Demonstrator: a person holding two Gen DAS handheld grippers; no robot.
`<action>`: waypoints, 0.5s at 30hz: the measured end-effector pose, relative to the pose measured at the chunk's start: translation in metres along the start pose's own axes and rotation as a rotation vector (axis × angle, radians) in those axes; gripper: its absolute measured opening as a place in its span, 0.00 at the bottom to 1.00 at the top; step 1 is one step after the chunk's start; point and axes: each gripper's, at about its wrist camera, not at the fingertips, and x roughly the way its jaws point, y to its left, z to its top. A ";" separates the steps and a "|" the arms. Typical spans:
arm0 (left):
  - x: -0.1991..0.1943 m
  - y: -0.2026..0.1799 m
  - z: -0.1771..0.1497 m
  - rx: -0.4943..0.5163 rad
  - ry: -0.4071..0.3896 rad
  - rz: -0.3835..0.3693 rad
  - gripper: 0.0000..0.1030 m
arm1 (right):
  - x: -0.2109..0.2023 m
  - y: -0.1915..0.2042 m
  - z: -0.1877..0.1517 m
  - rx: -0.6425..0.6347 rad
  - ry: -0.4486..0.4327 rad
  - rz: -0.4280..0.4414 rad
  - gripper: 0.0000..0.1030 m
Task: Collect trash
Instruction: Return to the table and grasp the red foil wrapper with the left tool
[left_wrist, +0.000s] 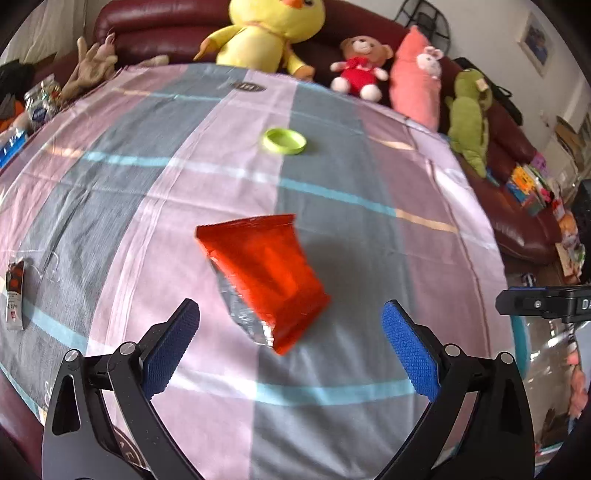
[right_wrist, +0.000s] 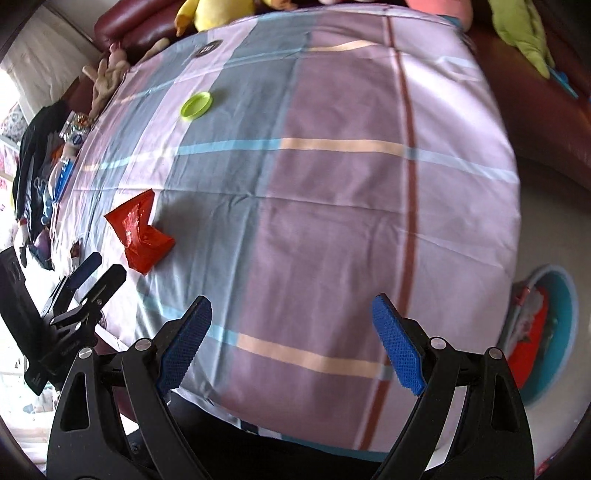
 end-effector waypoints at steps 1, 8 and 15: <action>0.004 0.002 0.000 -0.003 0.008 0.004 0.96 | 0.003 0.004 0.003 -0.005 0.006 0.003 0.82; 0.024 0.011 0.004 -0.027 0.048 -0.006 0.96 | 0.020 0.022 0.021 -0.028 0.030 0.009 0.82; 0.030 0.012 0.011 -0.026 0.040 -0.027 0.96 | 0.033 0.033 0.034 -0.047 0.047 0.018 0.82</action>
